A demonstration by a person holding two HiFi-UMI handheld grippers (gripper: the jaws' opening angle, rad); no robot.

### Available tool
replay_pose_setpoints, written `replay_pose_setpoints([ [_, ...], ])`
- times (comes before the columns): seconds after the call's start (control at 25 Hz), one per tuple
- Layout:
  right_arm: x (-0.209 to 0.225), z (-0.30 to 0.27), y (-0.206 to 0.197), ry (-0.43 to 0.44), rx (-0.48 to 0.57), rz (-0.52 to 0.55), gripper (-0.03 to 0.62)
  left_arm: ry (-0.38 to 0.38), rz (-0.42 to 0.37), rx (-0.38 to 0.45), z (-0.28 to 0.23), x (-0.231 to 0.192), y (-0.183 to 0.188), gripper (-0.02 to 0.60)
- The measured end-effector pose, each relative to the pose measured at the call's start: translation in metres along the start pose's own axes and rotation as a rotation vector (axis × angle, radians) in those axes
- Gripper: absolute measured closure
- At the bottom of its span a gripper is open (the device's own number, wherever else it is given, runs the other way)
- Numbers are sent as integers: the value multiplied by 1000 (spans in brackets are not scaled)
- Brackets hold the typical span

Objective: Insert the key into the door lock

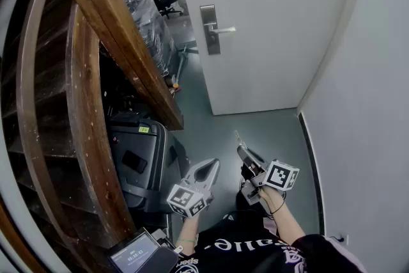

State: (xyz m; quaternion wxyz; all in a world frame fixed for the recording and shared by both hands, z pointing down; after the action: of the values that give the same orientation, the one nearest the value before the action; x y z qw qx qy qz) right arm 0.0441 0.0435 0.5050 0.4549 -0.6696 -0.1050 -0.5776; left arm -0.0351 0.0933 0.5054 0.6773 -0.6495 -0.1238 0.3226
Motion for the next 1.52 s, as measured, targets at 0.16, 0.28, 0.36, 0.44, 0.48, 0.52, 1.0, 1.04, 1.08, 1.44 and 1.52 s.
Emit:
replay_pose_setpoints([
  [0.16,20,-41,35,18,-34,20,559,23,-3,20,-52,-33,5,577],
  [0.28,31,-72,65,33,-50,22,559,30,-18,35,-92,-52,16,577],
  [0.36,39,-91,86,46,-58,25,559,36,-35,45,-119,-63,22,577],
  [0.44,47,-110,103,62,-66,23,559,48,-48,55,-141,-75,27,577],
  [0.48,52,-118,110,70,-72,19,559,55,-52,59,-151,-80,28,577],
  [0.52,56,-126,117,76,-78,13,559,63,-54,61,-159,-85,28,577],
  [1.0,98,-222,143,74,-114,-75,559,126,-17,-5,-208,-162,12,577],
  [1.04,102,-232,143,73,-108,-83,559,121,-19,-6,-212,-173,14,577],
  [1.08,106,-243,144,65,-101,-88,559,111,-21,-9,-217,-185,16,577],
  [1.44,132,-347,163,-4,21,-111,559,-50,-61,-67,-271,-281,43,577],
  [1.52,139,-367,169,-20,62,-141,559,-77,-66,-73,-280,-300,48,577],
])
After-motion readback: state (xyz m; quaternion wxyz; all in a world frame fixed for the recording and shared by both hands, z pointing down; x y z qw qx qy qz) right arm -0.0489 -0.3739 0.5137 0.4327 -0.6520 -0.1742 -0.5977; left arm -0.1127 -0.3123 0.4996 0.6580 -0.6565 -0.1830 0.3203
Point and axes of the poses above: the fingertips, and each gripper's own axes: z backward along the fingers, x to its right, y out of its top, the point moved 1 cm from there along z, backward along the fingers, and after that the axes turned 9 degrees about x, right-handed, at the moved point
